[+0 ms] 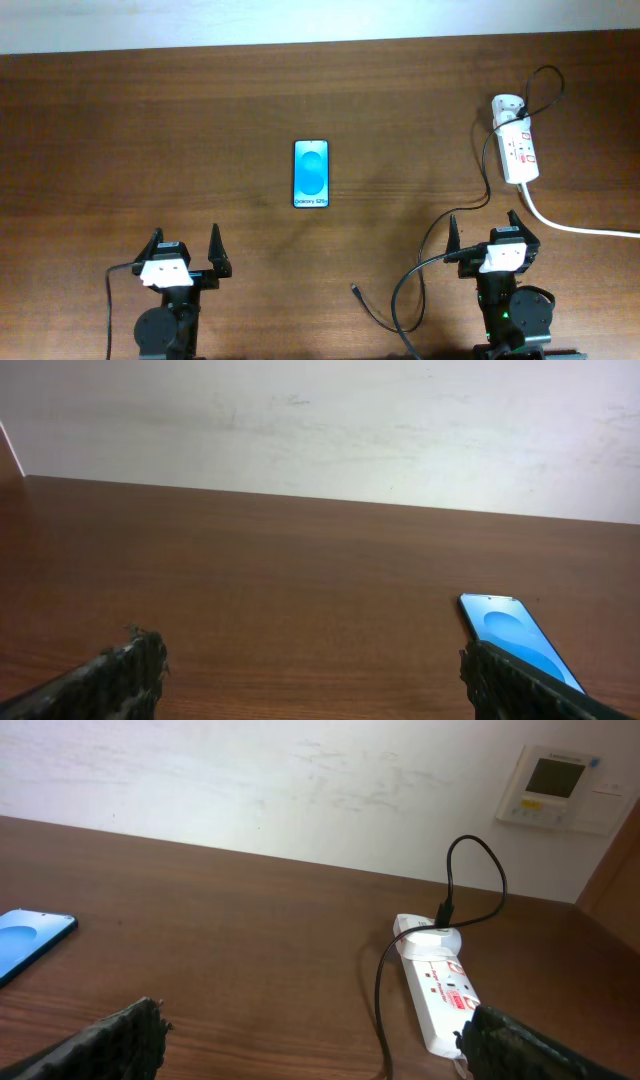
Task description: Plug charger to phone and switch on socket
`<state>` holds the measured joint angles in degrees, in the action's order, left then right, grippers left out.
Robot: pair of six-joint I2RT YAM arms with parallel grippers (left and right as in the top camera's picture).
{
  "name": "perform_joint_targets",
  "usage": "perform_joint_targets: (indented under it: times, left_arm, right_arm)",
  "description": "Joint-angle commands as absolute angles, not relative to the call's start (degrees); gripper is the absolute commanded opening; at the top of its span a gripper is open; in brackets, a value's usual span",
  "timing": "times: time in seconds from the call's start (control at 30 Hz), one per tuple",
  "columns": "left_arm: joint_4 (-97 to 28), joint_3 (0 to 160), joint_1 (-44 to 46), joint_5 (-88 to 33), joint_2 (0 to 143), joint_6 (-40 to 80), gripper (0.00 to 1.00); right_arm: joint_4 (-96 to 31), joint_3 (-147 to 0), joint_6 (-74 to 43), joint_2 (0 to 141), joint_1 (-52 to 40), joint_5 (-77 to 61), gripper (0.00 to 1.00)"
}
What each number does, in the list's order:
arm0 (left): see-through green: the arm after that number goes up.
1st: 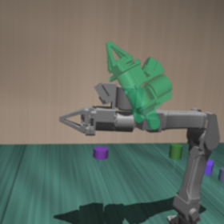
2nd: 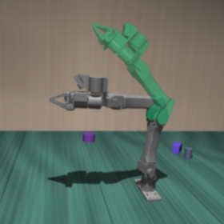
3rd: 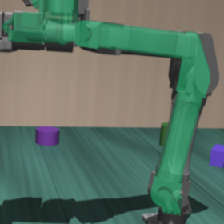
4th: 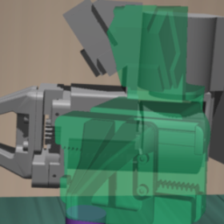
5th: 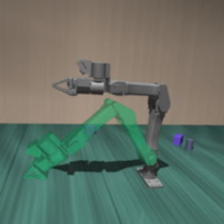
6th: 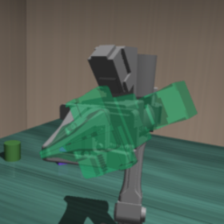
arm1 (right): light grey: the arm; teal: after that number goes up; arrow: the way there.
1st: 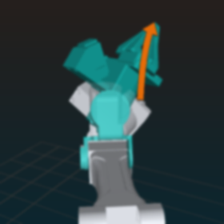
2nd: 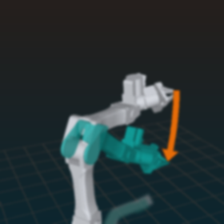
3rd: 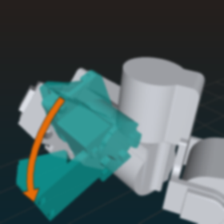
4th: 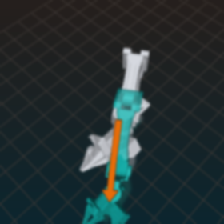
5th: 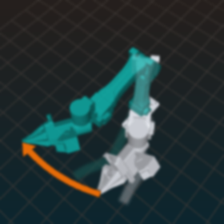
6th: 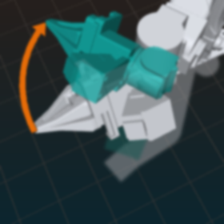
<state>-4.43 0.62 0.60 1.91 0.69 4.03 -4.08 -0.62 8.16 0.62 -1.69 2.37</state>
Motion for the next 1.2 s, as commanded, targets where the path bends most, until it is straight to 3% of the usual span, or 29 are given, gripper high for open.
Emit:
perform_joint_targets:
  times: [0.0, 1.17]
  left_arm:
    - [-4.8, 0.5, 0.3, 1.3, 0.3, 3.0, 0.99]
    - [-3.3, 0.5, 0.3, 5.0, 0.3, 3.0, 0.99]
  right_arm:
    - [-4.4, -0.3, 8.4, 0.4, -1.8, 3.7, 0.98]
    - [-4.4, -0.3, 8.4, 0.4, -1.8, 3.7, 0.98]
